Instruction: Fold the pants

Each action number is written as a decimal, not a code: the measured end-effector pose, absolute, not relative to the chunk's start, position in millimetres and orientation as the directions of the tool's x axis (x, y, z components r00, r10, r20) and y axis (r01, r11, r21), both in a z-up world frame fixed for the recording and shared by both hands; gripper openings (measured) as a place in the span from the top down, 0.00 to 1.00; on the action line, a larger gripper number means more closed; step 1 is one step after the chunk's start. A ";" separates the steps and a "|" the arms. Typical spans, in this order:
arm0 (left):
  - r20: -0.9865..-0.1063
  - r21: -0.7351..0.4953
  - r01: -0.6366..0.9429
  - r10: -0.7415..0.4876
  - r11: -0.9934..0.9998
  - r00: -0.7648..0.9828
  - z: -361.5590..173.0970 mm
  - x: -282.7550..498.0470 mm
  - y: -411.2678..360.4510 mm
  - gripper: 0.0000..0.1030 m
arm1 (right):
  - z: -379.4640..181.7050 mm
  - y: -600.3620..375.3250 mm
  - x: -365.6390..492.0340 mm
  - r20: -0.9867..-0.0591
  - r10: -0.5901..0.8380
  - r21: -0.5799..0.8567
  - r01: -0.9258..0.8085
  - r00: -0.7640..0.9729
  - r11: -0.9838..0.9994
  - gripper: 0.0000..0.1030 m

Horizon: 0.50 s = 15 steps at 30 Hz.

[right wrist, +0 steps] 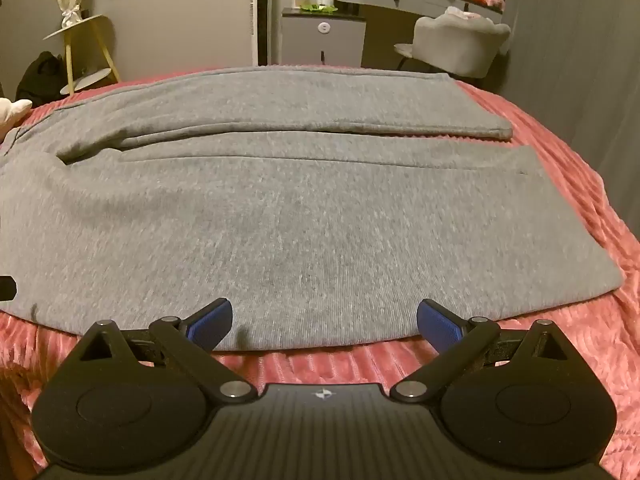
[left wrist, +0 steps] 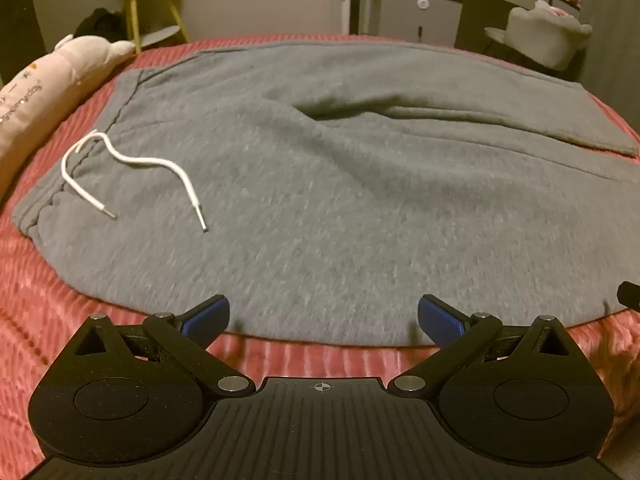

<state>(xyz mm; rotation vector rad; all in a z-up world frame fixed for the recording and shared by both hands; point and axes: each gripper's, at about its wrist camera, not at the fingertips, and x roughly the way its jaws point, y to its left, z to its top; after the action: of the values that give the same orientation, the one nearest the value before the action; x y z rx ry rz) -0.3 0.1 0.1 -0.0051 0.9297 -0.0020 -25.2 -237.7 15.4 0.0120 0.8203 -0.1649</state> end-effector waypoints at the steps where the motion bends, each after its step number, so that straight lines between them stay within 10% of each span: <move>1: -0.801 -0.004 0.001 -0.004 1.000 0.598 0.1 -0.4 0.2 0.00 | 15.3 -238.0 -25.1 -0.730 -0.141 -0.050 0.153 0.669 0.987 0.04; 15: -0.806 0.001 0.002 -0.001 1.000 0.593 -2.5 1.8 0.9 0.00 | 15.5 -238.1 -26.6 -0.728 -0.128 -0.036 0.149 0.673 0.988 0.04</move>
<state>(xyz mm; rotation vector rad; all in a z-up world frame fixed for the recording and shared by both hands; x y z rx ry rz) 1.8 0.9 -2.5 0.0014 0.9366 -0.0014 -26.6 -238.1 15.5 0.0271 0.8177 -0.1559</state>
